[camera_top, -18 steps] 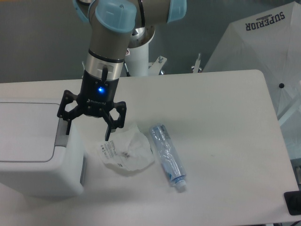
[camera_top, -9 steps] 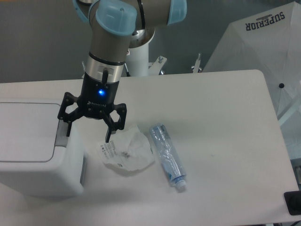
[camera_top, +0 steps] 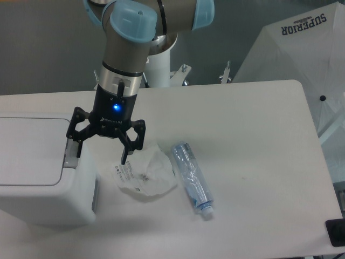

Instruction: Open the trash can

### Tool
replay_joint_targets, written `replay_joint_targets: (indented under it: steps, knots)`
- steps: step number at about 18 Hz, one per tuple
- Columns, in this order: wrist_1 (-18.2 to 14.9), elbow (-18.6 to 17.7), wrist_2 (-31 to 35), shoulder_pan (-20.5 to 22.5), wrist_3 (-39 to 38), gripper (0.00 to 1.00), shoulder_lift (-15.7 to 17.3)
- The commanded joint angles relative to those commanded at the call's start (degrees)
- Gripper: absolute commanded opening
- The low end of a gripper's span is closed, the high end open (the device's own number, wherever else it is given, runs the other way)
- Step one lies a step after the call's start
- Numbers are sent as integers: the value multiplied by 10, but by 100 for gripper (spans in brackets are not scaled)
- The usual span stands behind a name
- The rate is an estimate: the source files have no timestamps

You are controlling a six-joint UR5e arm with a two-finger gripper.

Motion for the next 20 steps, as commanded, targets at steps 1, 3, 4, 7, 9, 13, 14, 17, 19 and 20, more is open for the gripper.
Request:
replay_joint_targets:
  steps: [1, 3, 4, 7, 9, 13, 14, 17, 19, 20]
  knots:
    - [-1, 0, 0, 0, 0, 100, 0]
    - [-1, 0, 0, 0, 0, 100, 0]
    - [-1, 0, 0, 0, 0, 100, 0]
    - [1, 19, 0, 1, 2, 100, 7]
    - [2, 43, 1, 3, 3, 100, 5]
    - [4, 72, 17, 39, 21, 100, 8]
    - [4, 74, 37, 45, 23, 100, 9]
    - [4, 73, 147, 51, 48, 100, 8]
    - [-5, 70, 196, 52, 100, 100, 6]
    - [-6, 69, 206, 52, 115, 100, 5]
